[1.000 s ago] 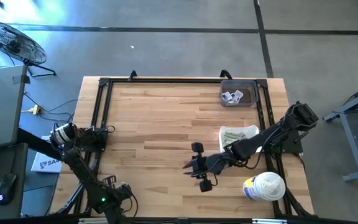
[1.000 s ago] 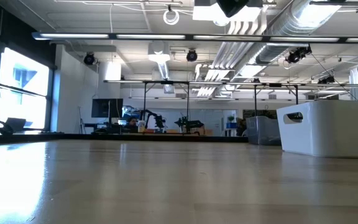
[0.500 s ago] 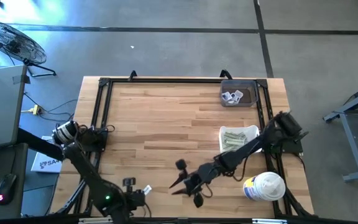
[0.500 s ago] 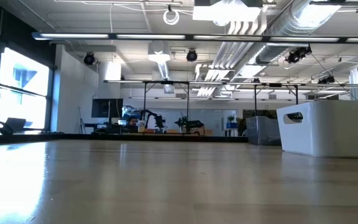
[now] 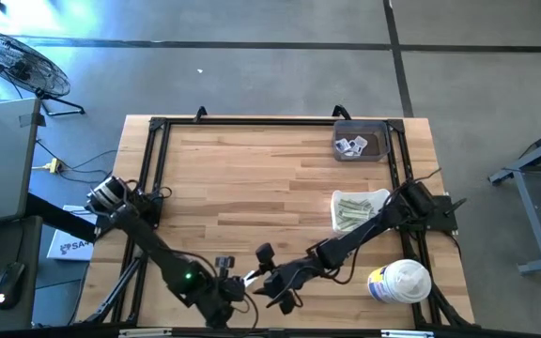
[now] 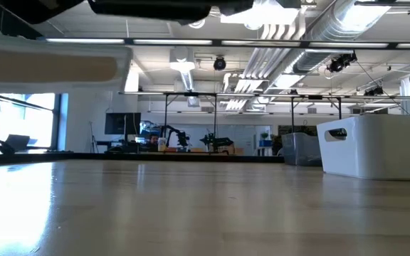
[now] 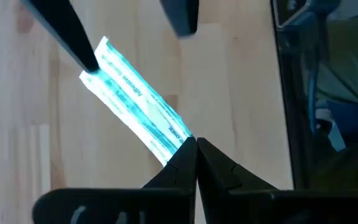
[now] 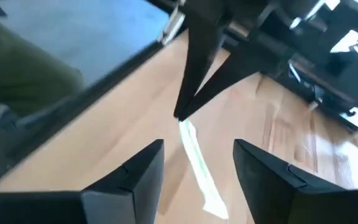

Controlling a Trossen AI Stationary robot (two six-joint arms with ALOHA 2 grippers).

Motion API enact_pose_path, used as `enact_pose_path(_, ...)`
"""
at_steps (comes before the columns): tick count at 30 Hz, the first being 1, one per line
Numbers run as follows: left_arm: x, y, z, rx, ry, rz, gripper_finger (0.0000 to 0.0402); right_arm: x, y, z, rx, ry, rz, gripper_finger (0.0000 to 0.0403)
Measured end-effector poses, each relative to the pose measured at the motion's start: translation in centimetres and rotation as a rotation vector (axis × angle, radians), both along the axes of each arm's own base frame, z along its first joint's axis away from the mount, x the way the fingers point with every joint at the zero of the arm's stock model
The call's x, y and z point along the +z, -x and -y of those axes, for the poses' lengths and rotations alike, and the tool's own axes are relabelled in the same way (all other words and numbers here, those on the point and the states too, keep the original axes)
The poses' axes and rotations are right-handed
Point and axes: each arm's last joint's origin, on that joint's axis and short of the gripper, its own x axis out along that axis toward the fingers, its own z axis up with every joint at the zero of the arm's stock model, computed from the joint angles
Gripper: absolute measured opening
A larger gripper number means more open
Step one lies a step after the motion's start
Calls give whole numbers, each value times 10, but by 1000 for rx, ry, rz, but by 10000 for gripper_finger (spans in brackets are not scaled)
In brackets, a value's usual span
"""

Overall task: Pick & Place First Aid Supplies
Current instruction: Put the bandage into the white bin

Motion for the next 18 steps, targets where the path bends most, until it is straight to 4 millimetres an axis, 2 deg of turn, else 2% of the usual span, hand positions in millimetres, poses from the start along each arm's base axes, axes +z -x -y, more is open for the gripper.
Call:
enact_pose_path(11,2,-14,-10,12,20,36,0,-15,6,7,-76,134,-106,155)
enact_pose_path(15,5,-20,-11,-8,34,75,0,-15,6,8,-103,151,-105,128)
enact_pose_path(18,5,-23,-13,-5,30,77,0,-16,6,9,-120,153,-108,93)
